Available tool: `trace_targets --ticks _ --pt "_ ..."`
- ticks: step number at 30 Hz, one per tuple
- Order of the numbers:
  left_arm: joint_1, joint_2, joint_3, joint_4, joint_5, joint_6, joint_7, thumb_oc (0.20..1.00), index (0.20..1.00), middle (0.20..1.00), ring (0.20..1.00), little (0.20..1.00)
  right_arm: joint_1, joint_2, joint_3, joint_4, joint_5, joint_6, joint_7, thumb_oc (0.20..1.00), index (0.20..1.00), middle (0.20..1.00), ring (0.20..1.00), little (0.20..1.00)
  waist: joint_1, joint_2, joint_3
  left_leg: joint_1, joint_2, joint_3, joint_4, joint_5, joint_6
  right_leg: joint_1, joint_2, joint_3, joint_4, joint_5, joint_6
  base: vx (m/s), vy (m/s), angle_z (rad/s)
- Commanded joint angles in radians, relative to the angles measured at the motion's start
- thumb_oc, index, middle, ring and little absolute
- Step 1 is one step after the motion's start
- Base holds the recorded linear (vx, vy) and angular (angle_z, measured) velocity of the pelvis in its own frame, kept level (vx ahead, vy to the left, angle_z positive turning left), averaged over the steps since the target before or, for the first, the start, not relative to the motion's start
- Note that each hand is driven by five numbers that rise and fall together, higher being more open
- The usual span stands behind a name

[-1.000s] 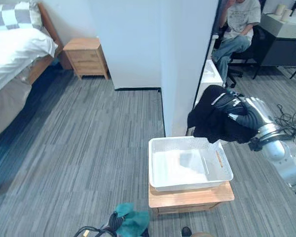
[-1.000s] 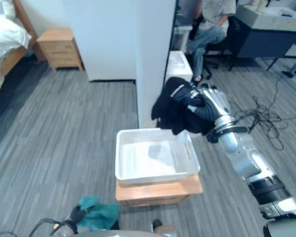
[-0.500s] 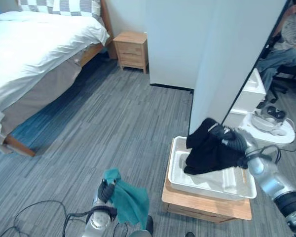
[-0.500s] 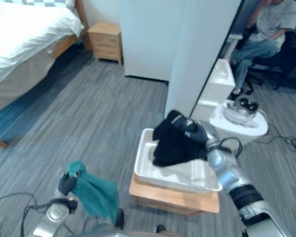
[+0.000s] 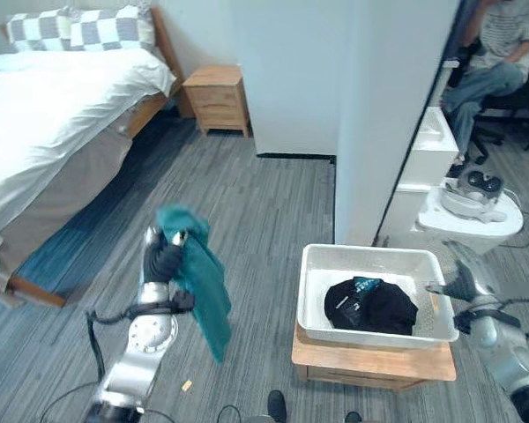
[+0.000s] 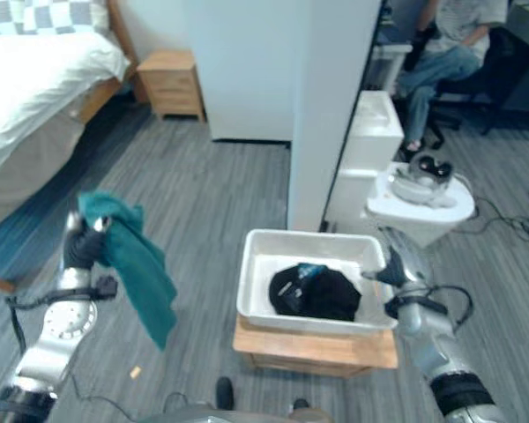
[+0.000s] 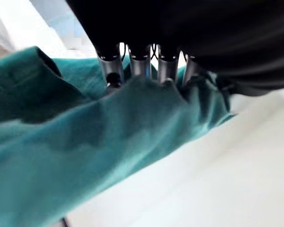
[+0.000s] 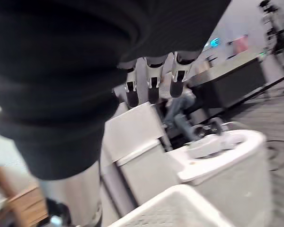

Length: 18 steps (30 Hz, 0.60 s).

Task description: Tidy up the quilt and then pick up the clothes from the bed and put them into the laundry hamper.

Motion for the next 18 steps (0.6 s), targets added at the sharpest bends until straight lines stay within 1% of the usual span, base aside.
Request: trace_targets --ticks 1,3,4,5,6,10,11,12,13,14,18 --pt "-0.19 0.026 -0.003 -0.04 0.031 -0.082 0.068 0.2 0.2 0.2 0.2 0.2 -0.048 -0.026 -0.017 -0.035 0.041 -0.016 -0.066 1.0 1.0 1.0 1.0 1.0 -0.029 -0.04 -0.021 0.139 0.069 0.053 0.002 -0.147 -0.073 -0.046 -0.043 -0.005 -0.001 -0.032 0.058 0.0 -0.009 -0.31" --pt "-0.276 0.038 -0.027 -0.062 0.088 -0.07 0.092 0.2 0.2 0.2 0.2 0.2 -0.024 -0.02 -0.032 -0.033 0.071 -0.025 -0.07 1.0 1.0 1.0 1.0 1.0 -0.062 -0.035 -0.028 0.151 0.072 0.072 0.002 -0.152 -0.073 -0.046 -0.041 0.012 -0.001 -0.032 0.06 0.01 -0.01 -0.26" --pt "-0.348 0.049 -0.064 -0.047 0.14 -0.06 0.107 0.2 0.2 0.2 0.2 0.2 -0.009 -0.012 -0.039 -0.025 0.101 -0.041 -0.067 1.0 1.0 1.0 1.0 1.0 -0.075 -0.033 -0.029 0.156 0.072 0.079 0.002 -0.154 -0.075 -0.046 -0.039 0.022 -0.001 -0.032 0.06 0.0 -0.021 -0.29" --pt "-0.386 0.054 -0.084 -0.041 0.174 -0.053 0.108 0.2 0.2 0.2 0.2 0.2 0.009 -0.01 -0.04 -0.017 0.115 -0.05 -0.067 1.0 1.0 1.0 1.0 1.0 -0.091 -0.031 -0.031 0.158 0.074 0.086 0.002 -0.153 -0.075 -0.047 -0.038 0.027 -0.001 -0.032 0.061 -0.01 -0.028 -0.29" --pt "-0.411 0.051 -0.099 -0.038 0.199 -0.049 0.109 0.2 0.2 0.2 0.2 0.2 0.022 -0.008 -0.045 -0.015 0.117 -0.052 -0.066 1.0 1.0 1.0 1.0 1.0 -0.097 -0.03 -0.03 0.16 0.076 0.091 0.002 -0.153 -0.075 -0.048 -0.038 0.032 -0.001 -0.031 0.062 -0.01 -0.031 -0.24" --pt "-0.533 0.039 -0.176 -0.002 0.253 -0.032 0.123 0.2 0.2 0.2 0.2 0.2 0.079 0.013 -0.039 0.023 0.139 -0.068 -0.055 1.0 1.0 1.0 1.0 1.0 -0.144 -0.018 -0.032 0.164 0.081 0.118 0.002 -0.15 -0.08 -0.063 -0.035 0.057 -0.001 -0.024 0.067 -0.02 -0.016 -0.25" --pt "-0.57 0.025 -0.209 0.016 0.263 -0.024 0.118 0.2 0.2 0.2 0.2 0.2 0.101 0.019 -0.028 0.035 0.146 -0.073 -0.045 1.0 1.0 1.0 1.0 1.0 -0.163 -0.014 -0.032 0.165 0.084 0.129 0.002 -0.148 -0.081 -0.067 -0.033 0.065 -0.001 -0.023 0.069 -0.01 0.003 -0.28" --pt "-0.573 0.024 -0.212 0.019 0.263 -0.025 0.119 0.2 0.2 0.2 0.2 0.2 0.101 0.02 -0.03 0.035 0.146 -0.073 -0.046 1.0 1.0 1.0 1.0 1.0 -0.161 -0.014 -0.032 0.165 0.084 0.13 0.002 -0.149 -0.081 -0.068 -0.033 0.065 -0.001 -0.023 0.069 0.01 0.001 -0.27" --pt "-0.592 0.004 -0.233 0.037 0.274 -0.019 0.116 0.2 0.2 0.2 0.2 0.2 0.122 0.03 -0.021 0.047 0.157 -0.077 -0.037 1.0 1.0 1.0 1.0 1.0 -0.177 -0.013 -0.031 0.168 0.086 0.14 0.002 -0.15 -0.082 -0.071 -0.031 0.073 -0.001 -0.023 0.07 0.01 0.0 -0.2" --pt "-0.594 0.004 -0.234 0.039 0.275 -0.019 0.117 0.2 0.2 0.2 0.2 0.2 0.122 0.03 -0.022 0.047 0.157 -0.077 -0.037 1.0 1.0 1.0 1.0 1.0 -0.176 -0.013 -0.031 0.168 0.086 0.141 0.002 -0.15 -0.082 -0.071 -0.031 0.074 -0.001 -0.023 0.07 0.02 -0.003 -0.13" --pt "-0.617 -0.053 -0.277 0.071 0.261 -0.013 0.108 0.2 0.2 0.2 0.2 0.2 0.138 0.05 -0.001 0.077 0.169 -0.08 -0.038 1.0 1.0 1.0 1.0 1.0 -0.188 -0.018 -0.026 0.172 0.091 0.152 0.002 -0.15 -0.084 -0.073 -0.026 0.082 -0.001 -0.023 0.07 0.01 -0.009 -0.11"
